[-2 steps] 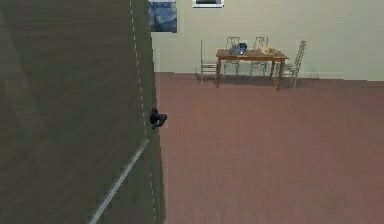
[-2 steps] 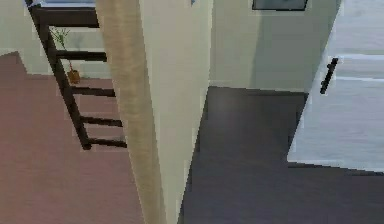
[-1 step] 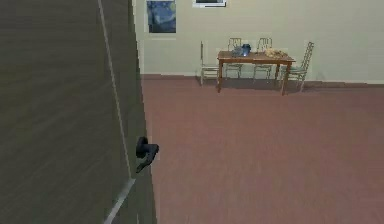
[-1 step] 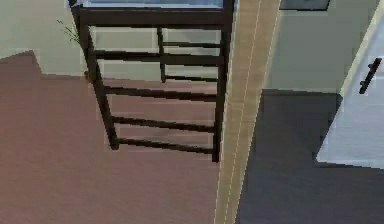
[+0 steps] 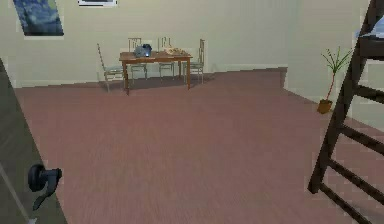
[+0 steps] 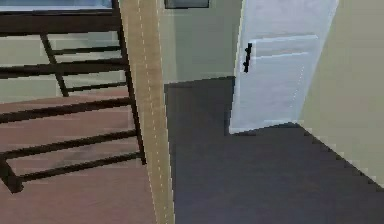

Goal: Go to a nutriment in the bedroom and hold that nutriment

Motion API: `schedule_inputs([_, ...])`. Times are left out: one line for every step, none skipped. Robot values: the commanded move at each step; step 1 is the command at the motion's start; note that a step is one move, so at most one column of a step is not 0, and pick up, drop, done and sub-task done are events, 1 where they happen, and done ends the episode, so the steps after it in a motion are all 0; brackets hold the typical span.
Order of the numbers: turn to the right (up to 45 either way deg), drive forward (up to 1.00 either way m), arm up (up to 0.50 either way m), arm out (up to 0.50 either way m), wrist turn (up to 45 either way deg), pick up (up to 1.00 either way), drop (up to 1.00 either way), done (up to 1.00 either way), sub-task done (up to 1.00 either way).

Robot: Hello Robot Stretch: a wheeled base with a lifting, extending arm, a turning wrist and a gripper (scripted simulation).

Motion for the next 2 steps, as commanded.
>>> schedule_inputs([0.0, 1.00, 0.00, 0.00, 0.0, 0.00, 0.00, 0.00, 0.00])
schedule_inputs([0.0, 1.00, 0.00, 0.00, 0.0, 0.00, 0.00, 0.00, 0.00])
